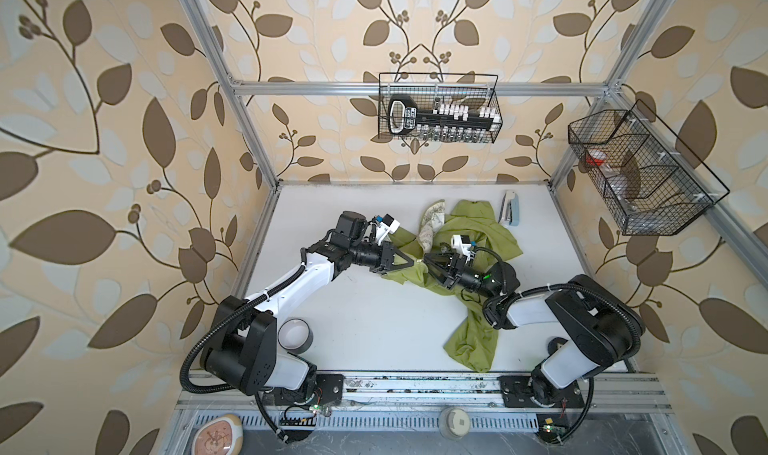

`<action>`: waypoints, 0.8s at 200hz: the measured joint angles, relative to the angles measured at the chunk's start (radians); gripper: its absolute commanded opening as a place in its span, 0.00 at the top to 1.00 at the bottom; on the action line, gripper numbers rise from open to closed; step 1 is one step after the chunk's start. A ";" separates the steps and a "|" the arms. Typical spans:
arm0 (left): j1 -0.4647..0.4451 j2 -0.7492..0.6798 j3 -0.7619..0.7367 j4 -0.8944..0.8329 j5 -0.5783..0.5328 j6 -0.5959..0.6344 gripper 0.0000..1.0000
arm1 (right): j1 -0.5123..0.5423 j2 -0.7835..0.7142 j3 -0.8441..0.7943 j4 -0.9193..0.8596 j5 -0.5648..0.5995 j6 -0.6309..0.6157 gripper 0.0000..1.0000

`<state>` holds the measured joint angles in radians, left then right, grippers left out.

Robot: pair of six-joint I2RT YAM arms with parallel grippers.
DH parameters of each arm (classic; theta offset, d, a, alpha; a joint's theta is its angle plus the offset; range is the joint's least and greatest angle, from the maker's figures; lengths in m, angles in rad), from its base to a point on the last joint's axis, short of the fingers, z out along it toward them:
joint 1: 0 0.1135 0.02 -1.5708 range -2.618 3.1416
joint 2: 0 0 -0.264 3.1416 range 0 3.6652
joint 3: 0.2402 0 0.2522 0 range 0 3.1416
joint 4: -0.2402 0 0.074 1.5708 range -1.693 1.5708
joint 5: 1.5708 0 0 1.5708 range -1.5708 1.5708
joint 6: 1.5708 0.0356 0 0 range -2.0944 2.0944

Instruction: Zip up the jacket

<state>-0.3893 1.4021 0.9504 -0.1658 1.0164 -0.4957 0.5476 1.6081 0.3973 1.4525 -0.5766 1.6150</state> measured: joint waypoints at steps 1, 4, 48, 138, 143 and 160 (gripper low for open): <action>0.000 0.000 0.000 0.000 0.000 0.000 1.00 | 0.000 -0.001 0.000 -0.001 0.000 0.000 0.58; 0.000 -0.001 0.000 -0.002 -0.002 0.001 1.00 | 0.002 -0.005 -0.002 -0.005 0.000 0.000 0.58; 0.000 -0.013 0.000 -0.035 -0.009 0.016 1.00 | 0.014 -0.080 -0.008 -0.091 0.000 -0.030 0.64; 0.000 -0.021 0.000 -0.059 -0.024 0.027 1.00 | 0.026 -0.147 0.009 -0.254 0.000 -0.097 0.79; 0.000 -0.021 0.000 -0.059 -0.025 0.027 1.00 | 0.027 -0.144 0.011 -0.254 0.000 -0.097 0.80; 0.000 -0.021 0.000 -0.059 -0.026 0.027 1.00 | 0.029 -0.130 0.011 -0.252 0.000 -0.094 0.84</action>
<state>-0.3893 1.3808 0.9504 -0.2249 0.9901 -0.4690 0.5762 1.4784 0.4080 1.2007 -0.5770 1.5211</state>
